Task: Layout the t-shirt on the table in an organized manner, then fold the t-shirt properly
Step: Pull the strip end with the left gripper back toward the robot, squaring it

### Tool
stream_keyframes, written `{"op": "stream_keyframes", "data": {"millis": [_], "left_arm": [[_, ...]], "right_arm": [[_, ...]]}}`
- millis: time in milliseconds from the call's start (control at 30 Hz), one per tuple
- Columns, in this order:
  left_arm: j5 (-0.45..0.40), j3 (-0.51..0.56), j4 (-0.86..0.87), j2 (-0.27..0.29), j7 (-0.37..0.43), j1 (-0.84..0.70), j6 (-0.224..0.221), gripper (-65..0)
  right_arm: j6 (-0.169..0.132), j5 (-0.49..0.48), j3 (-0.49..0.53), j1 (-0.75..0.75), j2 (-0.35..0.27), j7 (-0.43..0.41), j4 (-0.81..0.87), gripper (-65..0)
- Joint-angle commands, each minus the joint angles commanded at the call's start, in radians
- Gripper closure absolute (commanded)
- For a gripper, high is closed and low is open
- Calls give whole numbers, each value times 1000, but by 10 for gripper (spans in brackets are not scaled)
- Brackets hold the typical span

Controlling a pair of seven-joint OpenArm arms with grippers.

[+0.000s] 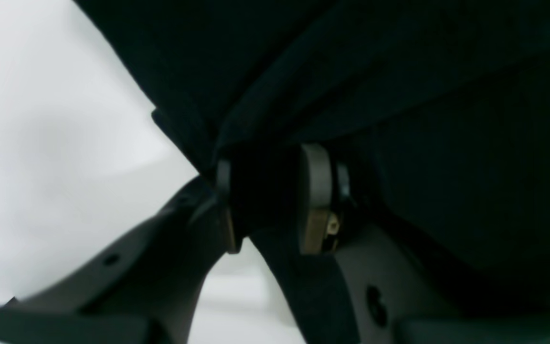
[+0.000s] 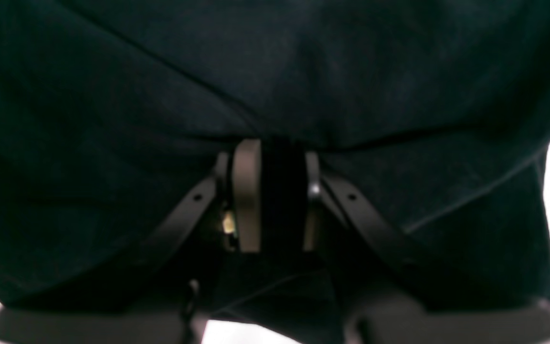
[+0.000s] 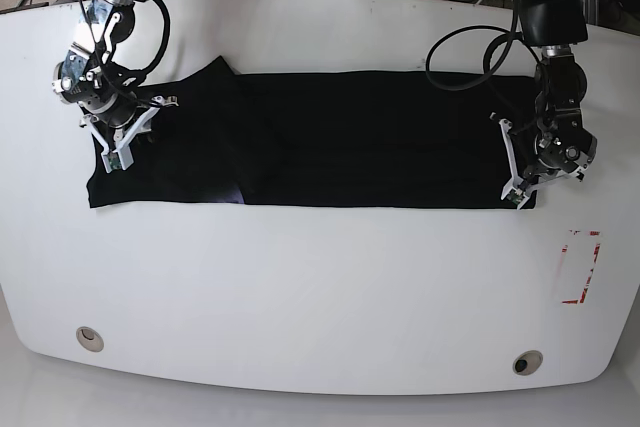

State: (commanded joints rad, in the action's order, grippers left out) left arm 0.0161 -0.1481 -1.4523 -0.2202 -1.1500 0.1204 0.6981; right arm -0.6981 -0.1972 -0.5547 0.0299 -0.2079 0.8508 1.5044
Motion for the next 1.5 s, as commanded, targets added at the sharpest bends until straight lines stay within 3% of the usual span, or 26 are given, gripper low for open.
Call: {"op": "stream_keyframes", "data": {"millis": [167,267,467,567,767,1067,1300,1500], "left_arm": [[68,-3,-130,-11,-68,-8,0,-172],[140,-5,-218,-44,-104,-18,0,-181],[319,-51,-301,-86,-138,-49,0,-292],[391,-141,-301,-86,-147,-58,0,-339],[485,-307,-230,-86,-149,-58,0,-369],[647,-505,72,-129,-109,-28,0,-372],[733,-491,250,-157,-64,-23,0,-372],[766,-451,250,-153,-64,-23,0,-372]], "right_arm": [[0,0,0,0,0,12,0,-116],[0,0,0,-2,0,23,0,-116],[0,0,3,-3,2,25,0,-116],[0,0,5,-3,2,25,0,-116],[0,0,5,-3,2,25,0,-116],[0,0,6,-3,3,25,0,-116],[0,0,8,-3,3,26,-2,-116],[0,0,8,-5,3,26,-2,-116]]}}
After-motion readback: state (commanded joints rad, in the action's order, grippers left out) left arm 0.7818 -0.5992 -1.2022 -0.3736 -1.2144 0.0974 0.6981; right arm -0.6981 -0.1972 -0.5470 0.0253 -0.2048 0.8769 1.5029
